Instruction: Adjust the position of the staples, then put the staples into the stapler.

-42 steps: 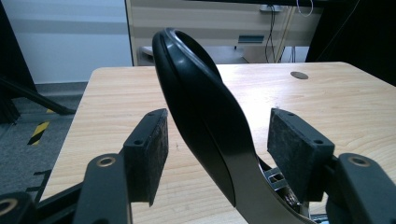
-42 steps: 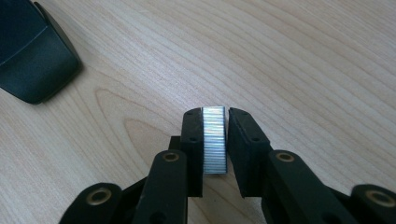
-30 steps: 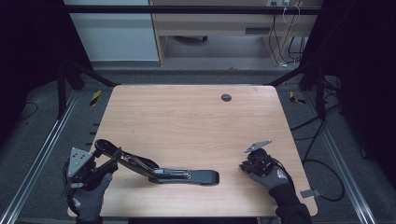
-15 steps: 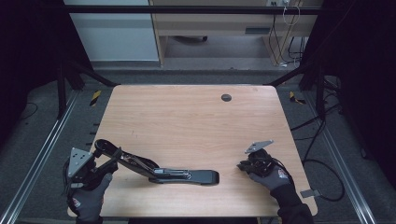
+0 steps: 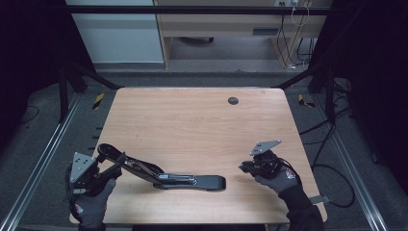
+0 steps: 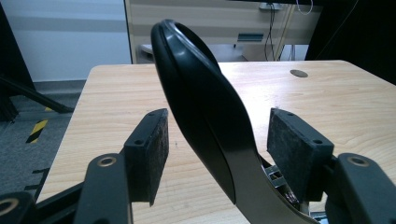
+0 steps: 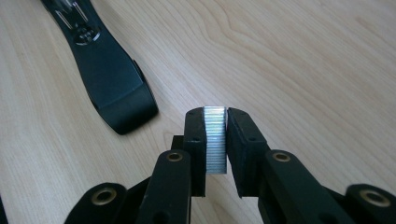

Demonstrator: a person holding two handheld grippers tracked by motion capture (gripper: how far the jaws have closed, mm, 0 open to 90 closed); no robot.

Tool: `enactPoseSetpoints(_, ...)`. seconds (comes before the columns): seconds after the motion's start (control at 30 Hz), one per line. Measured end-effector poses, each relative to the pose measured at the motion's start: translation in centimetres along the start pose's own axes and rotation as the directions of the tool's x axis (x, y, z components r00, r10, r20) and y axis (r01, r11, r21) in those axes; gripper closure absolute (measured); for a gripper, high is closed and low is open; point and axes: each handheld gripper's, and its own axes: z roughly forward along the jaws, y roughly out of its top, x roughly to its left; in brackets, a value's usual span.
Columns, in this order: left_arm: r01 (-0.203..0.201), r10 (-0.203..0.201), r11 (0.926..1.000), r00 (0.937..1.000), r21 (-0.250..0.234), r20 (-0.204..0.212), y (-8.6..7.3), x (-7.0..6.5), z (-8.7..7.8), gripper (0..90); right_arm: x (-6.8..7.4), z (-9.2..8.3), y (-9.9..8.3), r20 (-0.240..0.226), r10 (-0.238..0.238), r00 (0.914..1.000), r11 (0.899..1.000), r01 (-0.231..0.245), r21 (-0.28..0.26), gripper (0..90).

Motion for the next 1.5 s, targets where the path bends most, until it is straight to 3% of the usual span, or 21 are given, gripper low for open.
enactPoseSetpoints(0.33,0.009,-0.009,0.9999,0.9999,0.004,0.008,-0.1,0.2,0.1,38.2,0.6,0.1,1.7,-0.050,-0.049,0.9976,0.998,0.047,-0.036,78.5)
enactPoseSetpoints(0.67,0.013,-0.013,0.9999,0.9999,0.003,0.008,0.0,0.3,0.1,38.2,1.4,0.0,4.0,-0.089,-0.122,0.9886,0.992,0.118,-0.046,78.5)
enactPoseSetpoints(1.07,0.010,-0.010,0.9999,0.9999,0.006,0.013,0.0,0.3,0.2,38.2,2.4,0.3,6.3,-0.124,-0.193,0.9734,0.981,0.188,-0.047,78.5)
enactPoseSetpoints(1.5,0.009,-0.009,0.9999,0.9999,0.011,0.008,-0.1,0.3,0.2,38.3,3.4,0.8,8.3,-0.169,-0.261,0.9503,0.965,0.258,-0.042,78.5)
